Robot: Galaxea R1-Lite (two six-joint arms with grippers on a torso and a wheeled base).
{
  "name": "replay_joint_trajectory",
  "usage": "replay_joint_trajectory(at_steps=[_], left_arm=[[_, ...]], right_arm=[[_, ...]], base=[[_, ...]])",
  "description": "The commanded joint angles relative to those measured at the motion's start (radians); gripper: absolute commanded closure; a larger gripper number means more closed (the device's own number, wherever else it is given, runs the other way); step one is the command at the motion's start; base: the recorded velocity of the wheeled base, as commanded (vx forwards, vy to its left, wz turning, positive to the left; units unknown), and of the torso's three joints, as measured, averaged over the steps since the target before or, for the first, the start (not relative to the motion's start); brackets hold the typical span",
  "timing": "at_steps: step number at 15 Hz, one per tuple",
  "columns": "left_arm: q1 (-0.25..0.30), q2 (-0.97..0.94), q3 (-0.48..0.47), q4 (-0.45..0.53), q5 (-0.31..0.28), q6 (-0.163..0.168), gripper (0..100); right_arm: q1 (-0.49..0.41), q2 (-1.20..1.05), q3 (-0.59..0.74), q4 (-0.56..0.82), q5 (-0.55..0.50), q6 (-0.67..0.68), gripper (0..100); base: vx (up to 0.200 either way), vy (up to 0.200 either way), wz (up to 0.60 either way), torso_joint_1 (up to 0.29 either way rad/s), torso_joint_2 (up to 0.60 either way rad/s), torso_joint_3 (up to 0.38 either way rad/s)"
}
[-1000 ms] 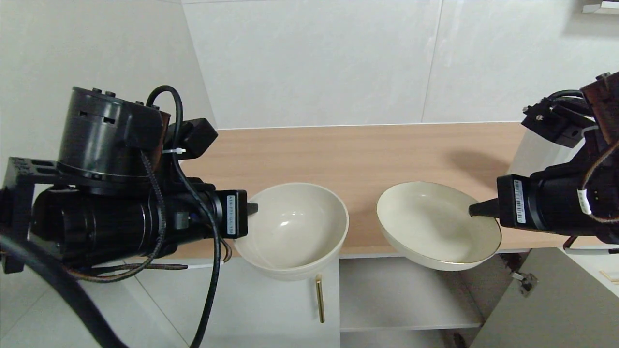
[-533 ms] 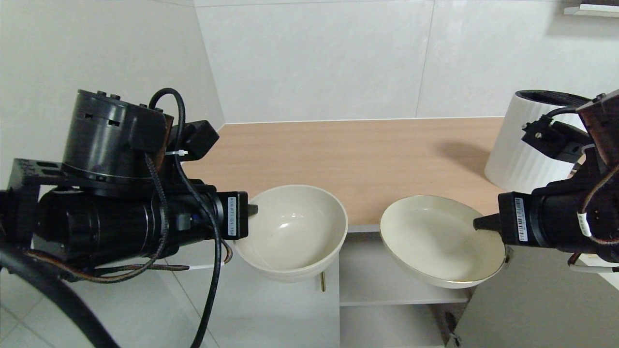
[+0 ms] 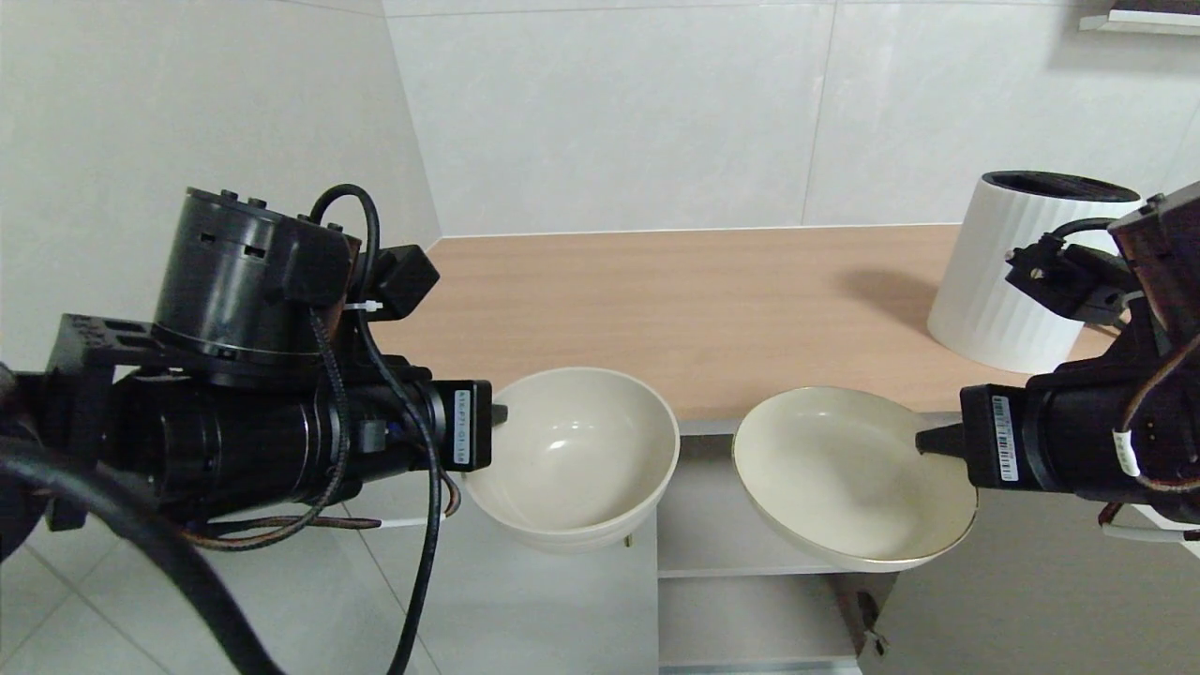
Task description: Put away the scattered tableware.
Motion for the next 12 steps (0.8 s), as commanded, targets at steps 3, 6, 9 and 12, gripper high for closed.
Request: replay_joint_trajectory(at_steps=[3, 6, 9, 12], left_arm=[[-0.006, 0.011, 0.000, 0.000, 0.000, 0.000, 100], [-0.006, 0.018, 0.000, 0.000, 0.000, 0.000, 100], [-0.006, 0.031, 0.000, 0.000, 0.000, -0.003, 100], [-0.006, 0.032, 0.000, 0.000, 0.000, -0.003, 100]], right_arm=[[0.016, 0.008, 0.032, -0.041, -0.026, -0.002, 100], [0.018, 0.008, 0.041, -0.054, -0.034, -0.005, 100], [0.019, 0.008, 0.041, -0.054, -0.035, -0.004, 100], [0.018, 0.008, 0.041, -0.054, -0.035, -0.004, 100]], base=[[0.000, 0.000, 0.00, 0.000, 0.00, 0.000], [0.000, 0.000, 0.00, -0.019, 0.07, 0.045], [0.000, 0.000, 0.00, -0.126, 0.40, 0.258], [0.000, 0.000, 0.00, -0.141, 0.46, 0.321]])
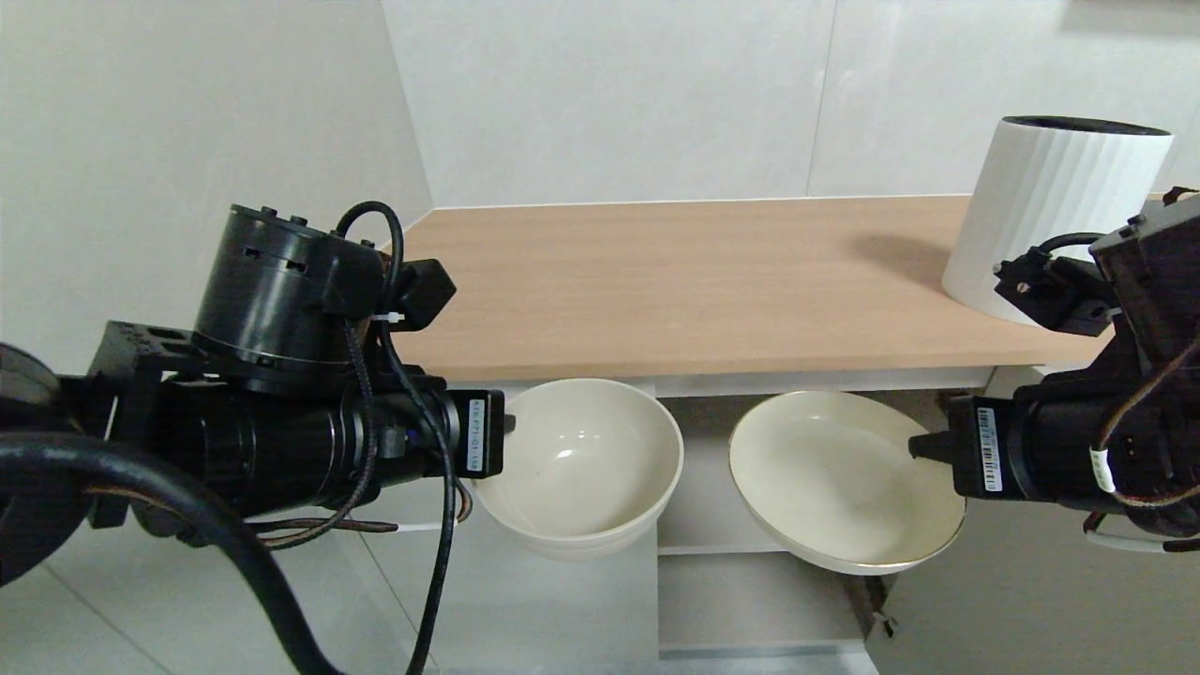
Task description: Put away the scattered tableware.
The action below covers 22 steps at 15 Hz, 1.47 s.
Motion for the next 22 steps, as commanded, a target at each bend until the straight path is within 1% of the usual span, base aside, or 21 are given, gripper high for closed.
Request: replay_joint_trajectory(at_steps=[1, 9, 16, 18, 19, 22], left_arm=[[0.000, 0.003, 0.000, 0.000, 0.000, -0.001, 100], [0.000, 0.003, -0.002, 0.000, 0.003, -0.001, 100], [0.000, 0.003, -0.002, 0.000, 0.008, -0.001, 100], [0.001, 0.003, -0.002, 0.000, 0.008, -0.001, 100], [0.000, 0.003, -0.002, 0.000, 0.008, -0.001, 100], [0.000, 0.003, 0.000, 0.000, 0.008, -0.001, 100]], right_arm=[[0.000, 0.004, 0.002, 0.000, 0.001, 0.000, 100], [0.000, 0.024, 0.008, 0.000, 0.002, 0.002, 100], [0.000, 0.028, 0.026, -0.022, 0.001, -0.004, 100], [-0.001, 0.059, 0.034, -0.022, 0.001, -0.006, 100], [-0.007, 0.079, 0.038, -0.022, 0.004, -0.004, 100], [-0.078, 0.222, 0.043, -0.055, 0.055, -0.004, 100]], base=[[0.000, 0.000, 0.00, -0.119, 0.45, 0.325], [0.000, 0.000, 0.00, -0.069, 0.42, 0.342], [0.000, 0.000, 0.00, -0.002, 0.04, 0.035], [0.000, 0.000, 0.00, 0.000, 0.00, 0.000], [0.000, 0.000, 0.00, 0.000, 0.00, 0.000], [0.000, 0.000, 0.00, 0.000, 0.00, 0.000]])
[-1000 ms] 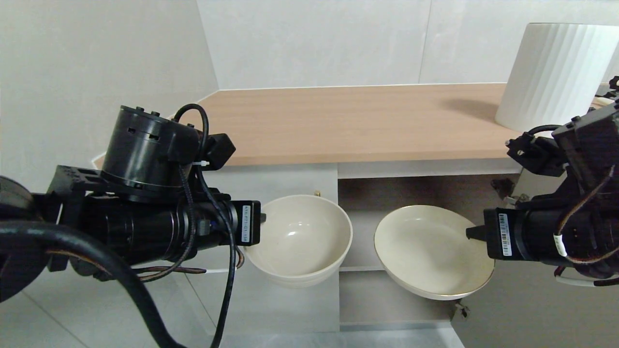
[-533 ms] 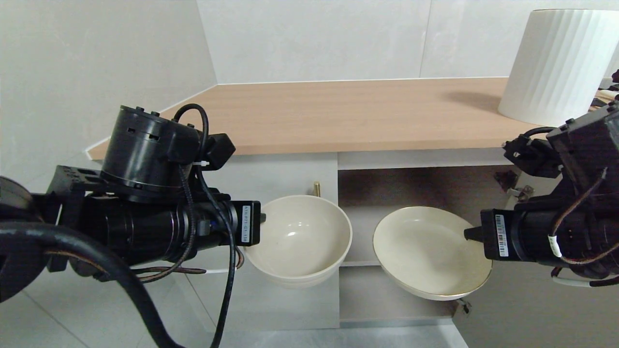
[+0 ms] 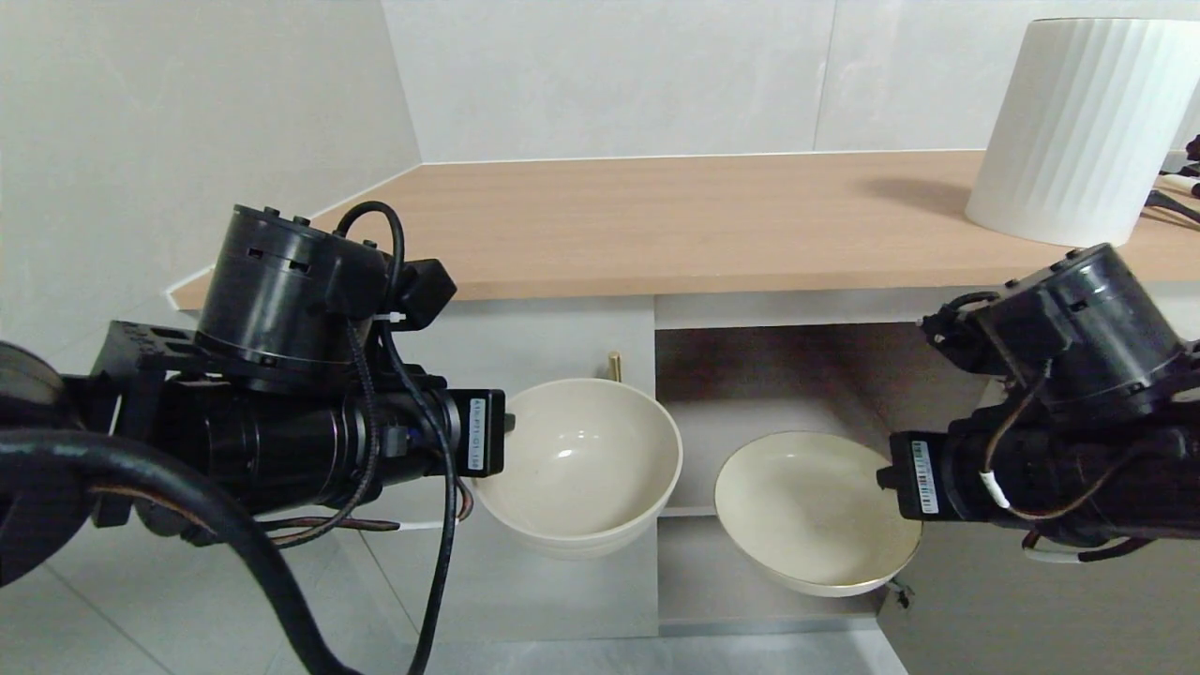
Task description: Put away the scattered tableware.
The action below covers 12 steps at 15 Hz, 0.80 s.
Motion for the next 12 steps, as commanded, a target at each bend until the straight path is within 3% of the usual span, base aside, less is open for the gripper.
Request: replay_joint_trajectory(at_steps=[1, 6, 12], left_arm=[[0.001, -0.001, 0.001, 0.000, 0.001, -0.001, 100], [0.001, -0.003, 0.001, 0.000, -0.001, -0.001, 100], [-0.001, 0.002, 0.008, 0.000, -0.002, -0.001, 100]], right_arm=[[-0.065, 0.174, 0.005, -0.058, 0.025, 0.002, 100], [-0.116, 0.432, 0.005, -0.361, 0.022, 0.004, 100], [-0.222, 0.647, -0.066, -0.505, -0.042, 0.008, 100]], base=[[0.000, 0.000, 0.00, 0.000, 0.00, 0.000], [0.000, 0.000, 0.00, 0.000, 0.00, 0.000], [0.000, 0.000, 0.00, 0.000, 0.00, 0.000]])
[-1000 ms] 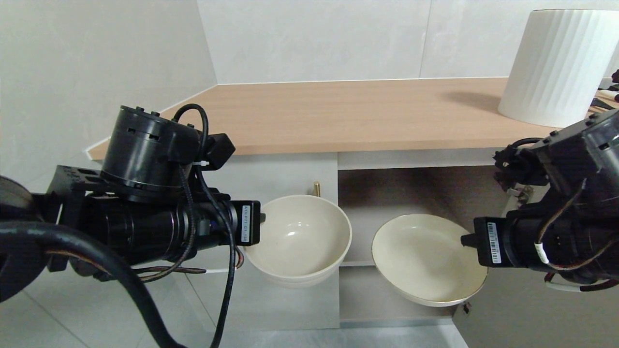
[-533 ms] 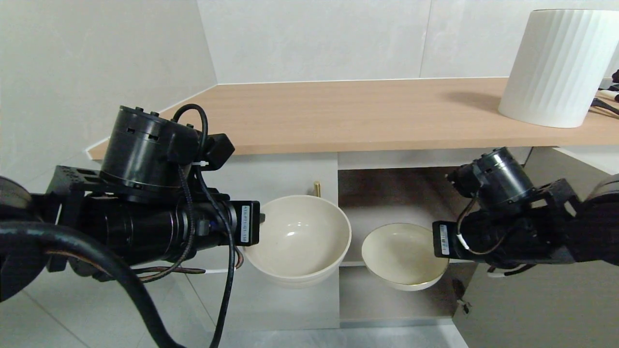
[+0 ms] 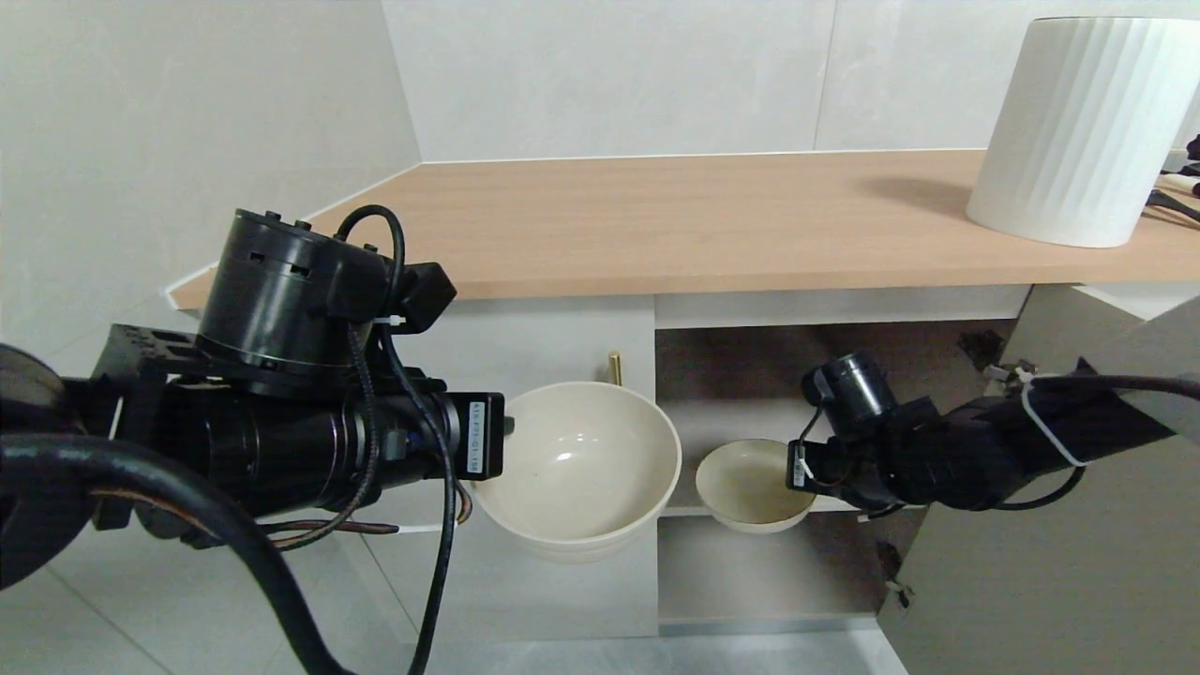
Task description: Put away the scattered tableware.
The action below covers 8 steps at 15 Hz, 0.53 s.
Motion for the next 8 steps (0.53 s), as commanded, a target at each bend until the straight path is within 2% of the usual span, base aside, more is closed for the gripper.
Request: replay_joint_trajectory(at_steps=[1, 4, 8], left_arm=[[0.001, 0.004, 0.001, 0.000, 0.000, 0.000, 100], [-0.001, 0.005, 0.001, 0.000, 0.001, 0.000, 100], [-0.001, 0.007, 0.002, 0.000, 0.001, 0.000, 100]], right_arm=[[-0.038, 0.126, -0.035, -0.042, -0.029, 0.001, 100], [-0.058, 0.215, -0.104, -0.075, -0.097, 0.032, 100], [-0.087, 0.301, -0.181, -0.076, -0.129, 0.033, 100]], base=[[0.000, 0.000, 0.00, 0.000, 0.00, 0.000], [0.000, 0.000, 0.00, 0.000, 0.00, 0.000], [0.000, 0.000, 0.00, 0.000, 0.00, 0.000]])
